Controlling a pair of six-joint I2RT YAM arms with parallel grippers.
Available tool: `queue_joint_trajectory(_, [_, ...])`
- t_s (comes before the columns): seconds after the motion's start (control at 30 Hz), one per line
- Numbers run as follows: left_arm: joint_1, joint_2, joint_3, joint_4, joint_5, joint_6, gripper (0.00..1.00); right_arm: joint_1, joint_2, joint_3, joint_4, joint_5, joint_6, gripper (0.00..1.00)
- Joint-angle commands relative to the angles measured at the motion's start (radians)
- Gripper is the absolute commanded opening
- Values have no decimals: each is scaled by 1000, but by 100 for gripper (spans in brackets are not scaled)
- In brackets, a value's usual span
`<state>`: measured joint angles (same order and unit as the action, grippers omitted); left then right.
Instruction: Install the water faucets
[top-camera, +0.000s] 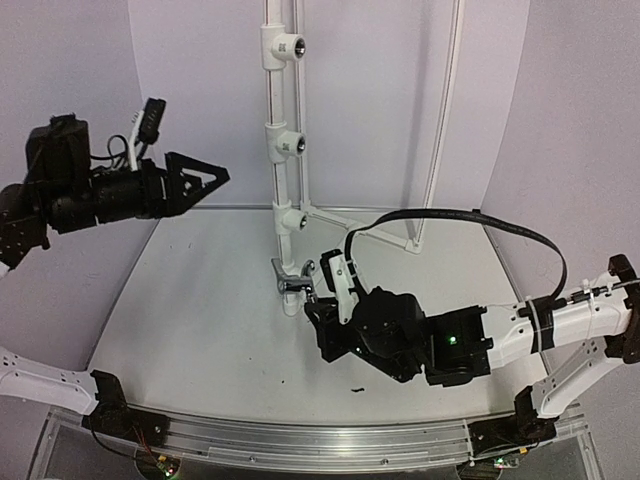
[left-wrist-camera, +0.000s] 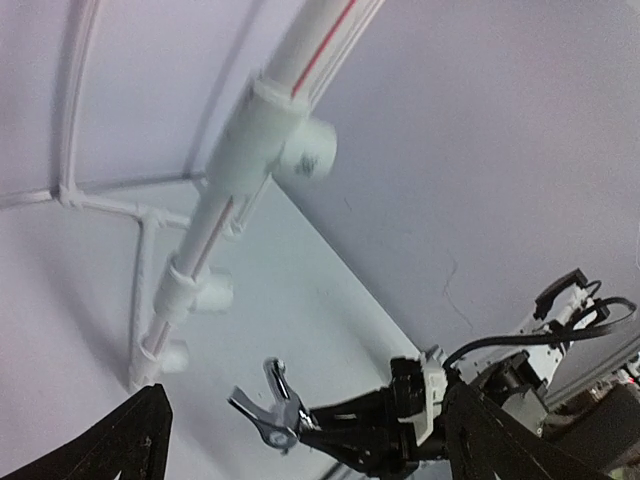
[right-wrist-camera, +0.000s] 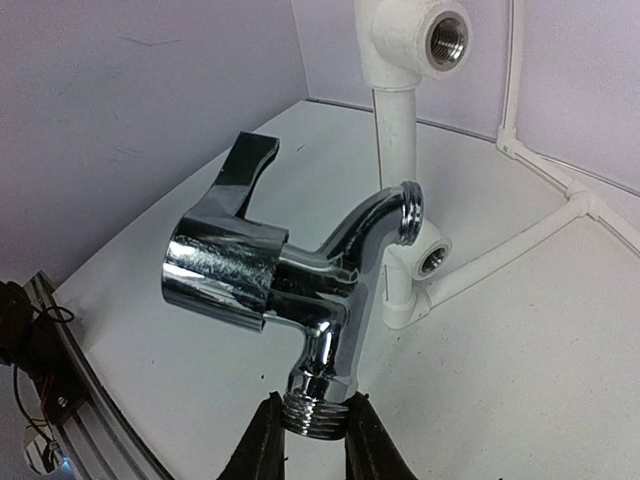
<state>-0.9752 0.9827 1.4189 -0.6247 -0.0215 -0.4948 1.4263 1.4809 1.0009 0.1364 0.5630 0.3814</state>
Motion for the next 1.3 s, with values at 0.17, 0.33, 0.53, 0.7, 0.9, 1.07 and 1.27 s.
queue_joint_trajectory(0.17, [0,57,-242,147,190,-347,97,48,102,176,189,253,-104,0])
queue_joint_trajectory(0.33, [-2,58,-326,272,282,-397,83,52,146,230,192,251,-127,0])
queue_joint_trajectory(0.53, [-2,66,-320,305,269,-399,60,63,173,257,192,247,-150,0])
queue_joint_trajectory(0.7, [-2,81,-316,308,272,-385,38,67,181,264,192,245,-151,0])
queue_joint_trajectory(0.9, [-2,104,-309,309,285,-371,14,68,184,265,182,221,-140,2])
queue_joint_trajectory(1.07, [-1,110,-290,286,296,-241,0,57,125,265,14,7,-153,78])
queue_joint_trajectory(1.27, [2,163,-203,141,472,47,0,-61,-48,233,-313,-471,-185,93])
